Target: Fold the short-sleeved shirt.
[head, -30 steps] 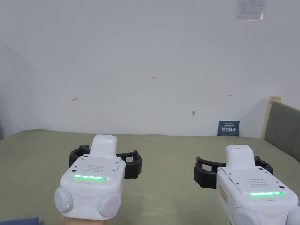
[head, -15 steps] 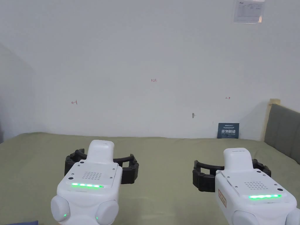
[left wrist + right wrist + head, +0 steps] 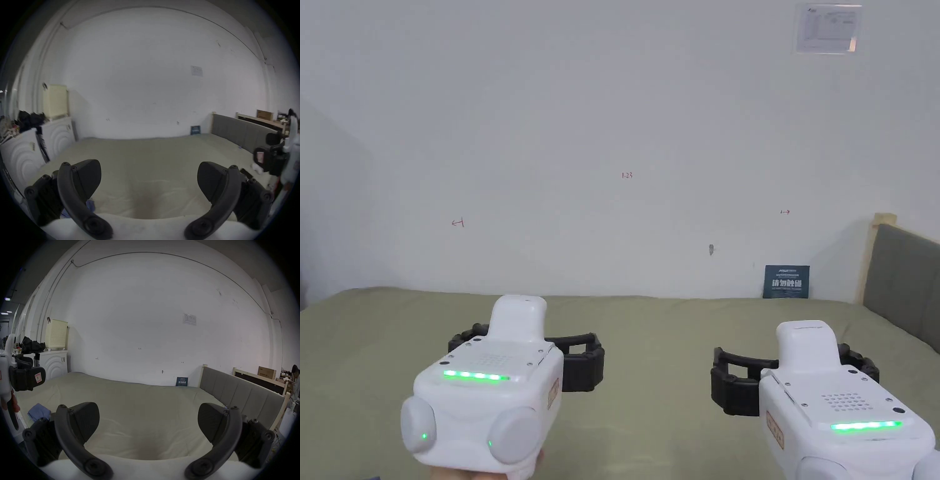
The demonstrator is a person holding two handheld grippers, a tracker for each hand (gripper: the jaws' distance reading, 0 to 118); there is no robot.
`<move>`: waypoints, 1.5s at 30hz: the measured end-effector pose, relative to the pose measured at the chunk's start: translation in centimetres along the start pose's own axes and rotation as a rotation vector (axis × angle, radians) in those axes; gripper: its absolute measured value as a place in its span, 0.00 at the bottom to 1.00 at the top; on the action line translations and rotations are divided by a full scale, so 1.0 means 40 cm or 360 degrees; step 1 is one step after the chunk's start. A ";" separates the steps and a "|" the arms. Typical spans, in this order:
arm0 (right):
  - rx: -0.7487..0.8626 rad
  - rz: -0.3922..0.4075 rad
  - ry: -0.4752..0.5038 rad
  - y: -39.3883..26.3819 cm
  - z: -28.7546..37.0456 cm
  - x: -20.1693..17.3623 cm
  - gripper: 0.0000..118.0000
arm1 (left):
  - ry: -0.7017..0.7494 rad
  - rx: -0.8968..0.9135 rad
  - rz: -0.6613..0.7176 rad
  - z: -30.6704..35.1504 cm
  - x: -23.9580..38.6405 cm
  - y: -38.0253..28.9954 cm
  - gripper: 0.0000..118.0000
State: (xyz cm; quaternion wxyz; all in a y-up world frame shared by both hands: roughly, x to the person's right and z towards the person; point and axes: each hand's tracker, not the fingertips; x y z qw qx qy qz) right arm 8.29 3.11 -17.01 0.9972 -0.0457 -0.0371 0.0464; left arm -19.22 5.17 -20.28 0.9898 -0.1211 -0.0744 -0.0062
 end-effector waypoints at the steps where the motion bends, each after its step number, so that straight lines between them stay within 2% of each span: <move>1: -0.0005 0.0003 0.0000 0.000 0.000 0.000 1.00 | 0.0021 0.0010 -0.0009 0.005 0.005 0.005 1.00; 4: -0.0015 0.0009 0.0001 -0.001 -0.001 0.000 1.00 | 0.0062 0.0039 -0.0078 0.017 0.022 0.014 1.00; 9: -0.0027 -0.0002 0.0008 -0.003 0.002 0.000 1.00 | -0.0046 0.0051 -0.0002 0.019 0.019 0.022 1.00; 14: -0.0022 0.0003 0.0019 0.003 0.005 -0.001 1.00 | 0.0157 -0.0011 -0.0156 0.014 0.045 0.026 1.00; 20: -0.0015 -0.0045 0.0039 0.012 0.012 0.002 1.00 | 0.0209 -0.0011 -0.0215 0.017 0.055 0.023 1.00; 27: -0.0021 -0.0034 0.0039 0.014 0.014 0.001 1.00 | 0.0168 0.0015 -0.0143 0.032 0.045 0.035 1.00; 37: -0.0031 -0.0041 0.0052 0.014 0.017 0.003 1.00 | 0.0252 0.0034 0.0021 0.022 0.012 0.045 1.00; 40: -0.0032 -0.0053 0.0048 0.017 0.013 0.006 1.00 | 0.0322 -0.0086 -0.0032 0.013 0.020 0.053 1.00; 45: -0.0041 -0.0062 0.0049 0.016 0.013 0.008 1.00 | 0.0312 -0.0035 -0.0070 0.015 0.022 0.040 1.00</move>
